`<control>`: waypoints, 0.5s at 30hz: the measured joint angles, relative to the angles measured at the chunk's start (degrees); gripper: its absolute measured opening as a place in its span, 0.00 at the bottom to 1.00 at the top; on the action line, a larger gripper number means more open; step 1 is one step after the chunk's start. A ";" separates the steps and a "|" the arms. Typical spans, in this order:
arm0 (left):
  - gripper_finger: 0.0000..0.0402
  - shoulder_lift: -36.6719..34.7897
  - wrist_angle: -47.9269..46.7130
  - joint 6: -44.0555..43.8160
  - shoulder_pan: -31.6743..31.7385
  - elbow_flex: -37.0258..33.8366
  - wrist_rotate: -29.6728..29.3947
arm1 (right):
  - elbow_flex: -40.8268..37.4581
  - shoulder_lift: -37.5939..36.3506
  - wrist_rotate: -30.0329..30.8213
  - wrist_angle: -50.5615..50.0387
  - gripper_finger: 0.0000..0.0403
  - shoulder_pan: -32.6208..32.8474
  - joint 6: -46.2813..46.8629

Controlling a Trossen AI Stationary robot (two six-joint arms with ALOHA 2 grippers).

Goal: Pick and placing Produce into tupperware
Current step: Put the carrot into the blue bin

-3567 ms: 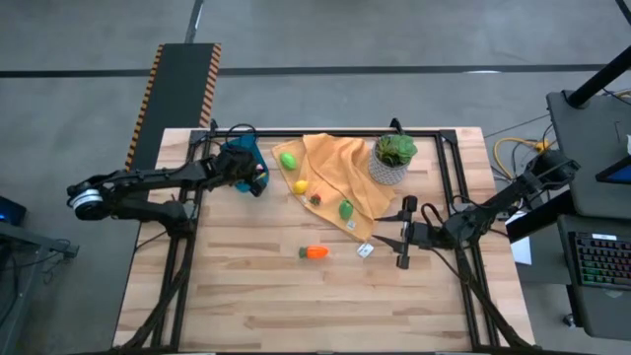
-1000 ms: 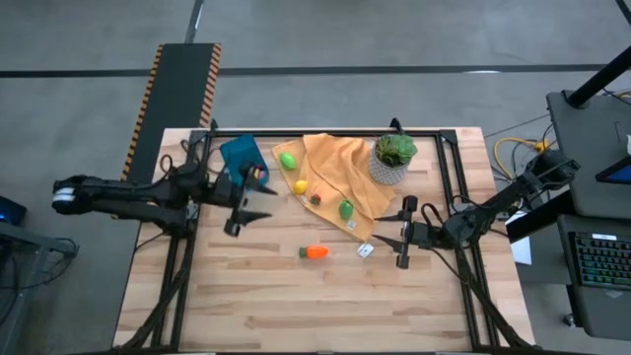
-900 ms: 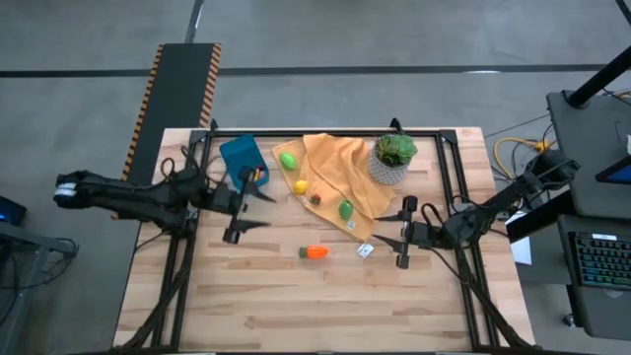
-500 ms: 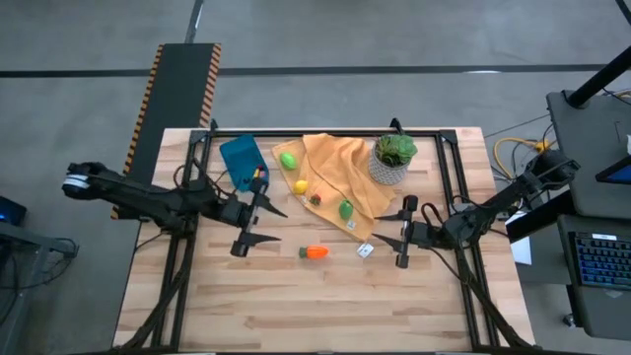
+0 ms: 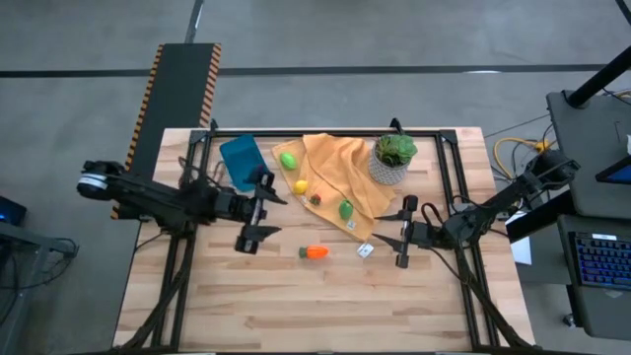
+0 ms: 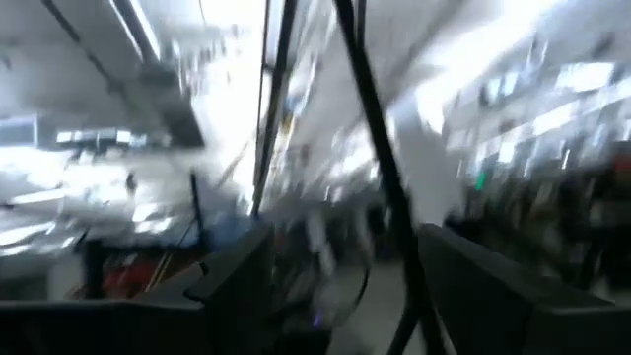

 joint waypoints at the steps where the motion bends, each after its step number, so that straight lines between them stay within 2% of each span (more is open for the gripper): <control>1: 0.59 0.25 -3.04 2.00 0.02 0.32 -0.65 | 0.02 0.00 0.00 0.00 0.46 0.00 0.04; 5: 0.59 1.30 -14.69 7.70 -0.20 3.14 -7.83 | 0.01 -0.01 0.00 -0.11 0.46 -0.01 0.21; 10: 0.60 1.28 -29.00 9.49 -0.24 9.03 -9.92 | 0.01 0.00 0.00 -0.15 0.46 -0.01 0.23; 15: 0.72 0.57 -52.22 8.21 -0.29 17.11 -23.36 | 0.00 0.00 0.00 -0.15 0.46 -0.01 0.26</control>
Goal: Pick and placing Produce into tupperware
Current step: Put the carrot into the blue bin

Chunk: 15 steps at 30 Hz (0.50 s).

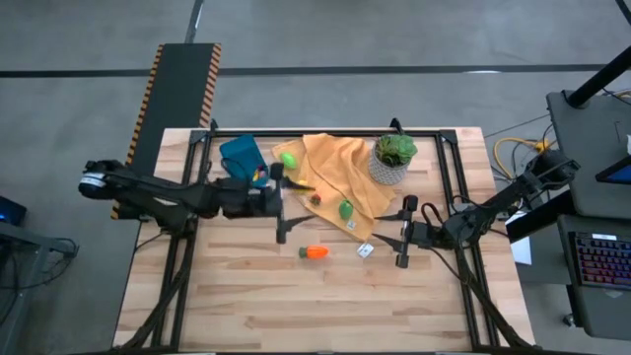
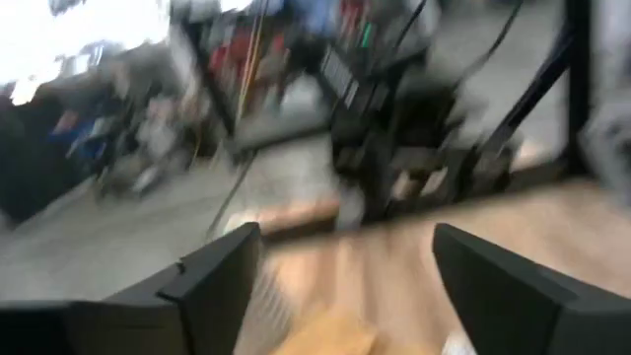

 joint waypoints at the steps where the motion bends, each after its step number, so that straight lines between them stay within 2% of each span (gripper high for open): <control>1: 0.75 -0.02 -3.69 0.08 0.02 1.15 -1.73 | 0.00 -0.01 0.00 0.00 0.46 0.01 0.00; 6: 0.87 0.39 -14.93 -0.78 -0.44 4.44 -2.90 | 0.01 0.00 0.00 -0.02 0.46 -0.01 -0.02; 10: 0.88 0.39 -17.71 -3.99 -1.07 4.44 -2.78 | -0.01 0.00 0.00 -0.02 0.46 0.00 0.00; 15: 0.88 1.55 -20.63 -11.42 -1.86 4.36 1.19 | -0.01 -0.02 0.00 -0.02 0.46 0.01 -0.22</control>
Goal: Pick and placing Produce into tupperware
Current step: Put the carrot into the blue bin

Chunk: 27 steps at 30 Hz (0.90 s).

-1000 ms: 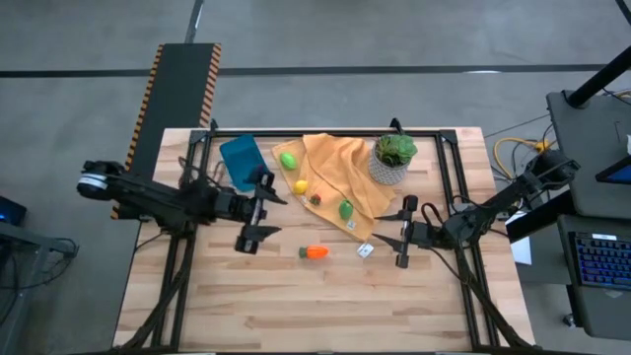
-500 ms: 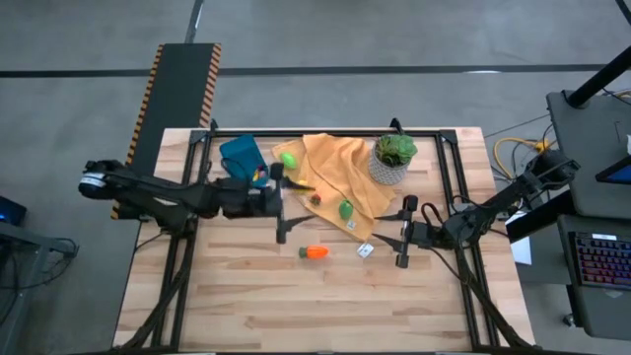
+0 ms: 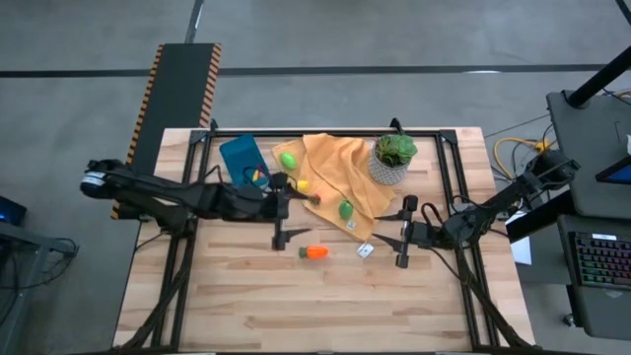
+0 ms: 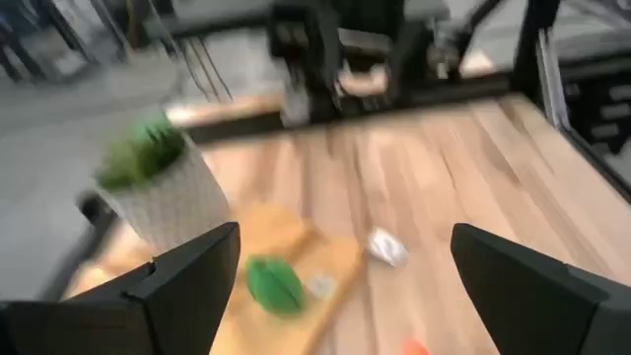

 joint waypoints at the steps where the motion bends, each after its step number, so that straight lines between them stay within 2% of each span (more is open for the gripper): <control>1: 0.88 0.67 -0.90 -1.35 -0.19 -0.03 0.34 | 0.00 0.02 0.00 0.00 0.46 -0.02 0.00; 8: 0.88 8.53 -6.42 -3.95 -0.70 1.62 0.90 | -0.02 0.00 0.00 0.02 0.46 0.00 -0.13; 16: 0.88 18.90 -20.57 -5.39 -0.70 9.37 1.36 | -0.17 0.00 0.01 0.01 0.46 -0.01 -0.17; 21: 0.88 23.98 -28.30 -6.88 -0.68 13.80 5.68 | -0.20 0.01 0.01 0.03 0.46 -0.01 -0.17; 27: 0.88 27.09 -28.91 -7.19 -0.89 16.70 10.22 | -0.20 0.00 0.02 0.02 0.46 0.00 -0.17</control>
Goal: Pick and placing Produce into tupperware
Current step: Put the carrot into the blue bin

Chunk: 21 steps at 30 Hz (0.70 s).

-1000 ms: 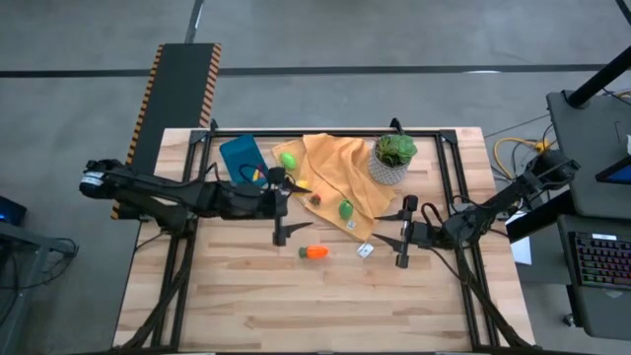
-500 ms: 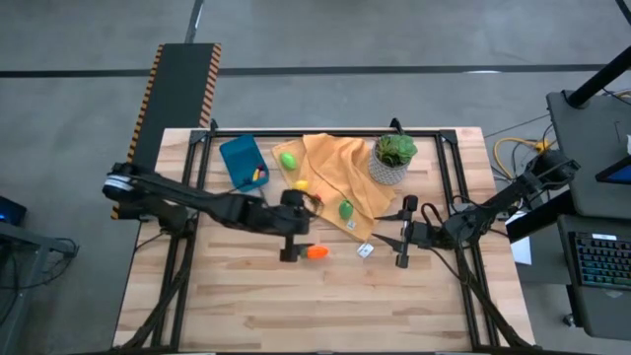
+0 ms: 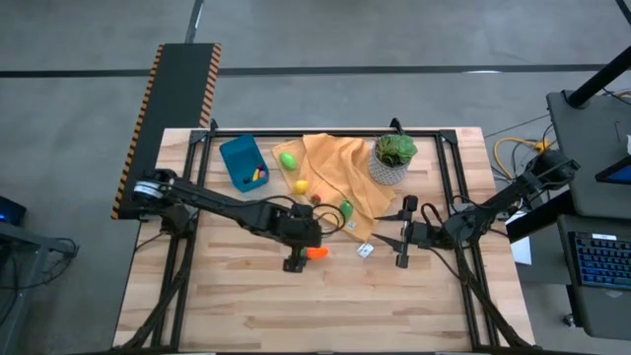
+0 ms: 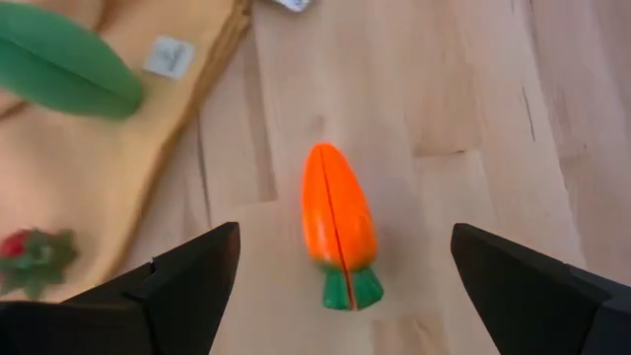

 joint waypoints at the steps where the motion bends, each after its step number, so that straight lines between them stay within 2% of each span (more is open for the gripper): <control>1: 0.88 0.46 -0.18 -0.75 0.00 0.07 0.18 | 0.00 0.01 -0.01 0.00 0.46 -0.01 0.00; 9: 0.88 3.60 0.04 -3.96 0.08 0.06 2.81 | -0.04 0.00 0.00 0.00 0.46 0.00 0.00; 21: 0.88 7.09 2.35 -10.19 0.63 -0.04 2.31 | -0.07 0.00 0.00 0.01 0.46 0.00 0.00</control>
